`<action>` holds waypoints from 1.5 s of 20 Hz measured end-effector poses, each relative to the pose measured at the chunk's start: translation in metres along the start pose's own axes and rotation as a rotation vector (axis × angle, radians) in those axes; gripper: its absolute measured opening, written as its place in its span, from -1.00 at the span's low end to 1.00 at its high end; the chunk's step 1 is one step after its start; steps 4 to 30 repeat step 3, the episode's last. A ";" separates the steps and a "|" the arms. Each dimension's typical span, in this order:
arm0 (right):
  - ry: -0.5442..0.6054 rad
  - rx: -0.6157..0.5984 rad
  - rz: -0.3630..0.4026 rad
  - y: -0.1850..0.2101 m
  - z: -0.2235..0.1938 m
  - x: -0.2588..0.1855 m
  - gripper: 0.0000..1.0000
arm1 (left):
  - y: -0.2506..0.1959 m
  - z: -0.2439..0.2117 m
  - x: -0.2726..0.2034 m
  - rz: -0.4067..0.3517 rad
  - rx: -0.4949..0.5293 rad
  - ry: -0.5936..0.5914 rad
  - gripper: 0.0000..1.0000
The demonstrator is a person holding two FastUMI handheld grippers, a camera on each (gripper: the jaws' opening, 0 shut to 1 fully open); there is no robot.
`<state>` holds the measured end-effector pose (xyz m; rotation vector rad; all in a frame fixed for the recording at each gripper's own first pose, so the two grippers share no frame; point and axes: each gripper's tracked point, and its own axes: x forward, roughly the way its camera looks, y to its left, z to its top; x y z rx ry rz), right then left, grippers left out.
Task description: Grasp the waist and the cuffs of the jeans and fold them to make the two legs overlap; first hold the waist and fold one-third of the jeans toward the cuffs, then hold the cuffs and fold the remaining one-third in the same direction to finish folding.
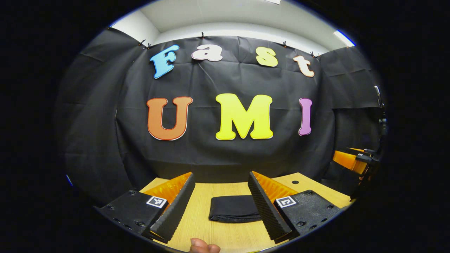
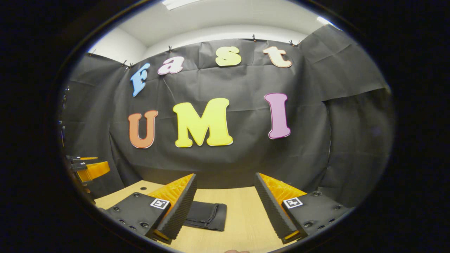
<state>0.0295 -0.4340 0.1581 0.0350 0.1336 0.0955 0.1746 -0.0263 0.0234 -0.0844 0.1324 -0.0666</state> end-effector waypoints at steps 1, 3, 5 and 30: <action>-0.002 0.002 0.001 -0.001 0.000 -0.004 1.00 | -0.002 0.000 -0.001 0.000 0.005 0.003 0.94; -0.001 0.000 -0.001 -0.002 -0.001 -0.007 1.00 | -0.006 0.001 -0.004 -0.004 0.017 0.005 0.94; -0.001 0.000 -0.001 -0.002 -0.001 -0.007 1.00 | -0.006 0.001 -0.004 -0.004 0.017 0.005 0.94; -0.001 0.000 -0.001 -0.002 -0.001 -0.007 1.00 | -0.006 0.001 -0.004 -0.004 0.017 0.005 0.94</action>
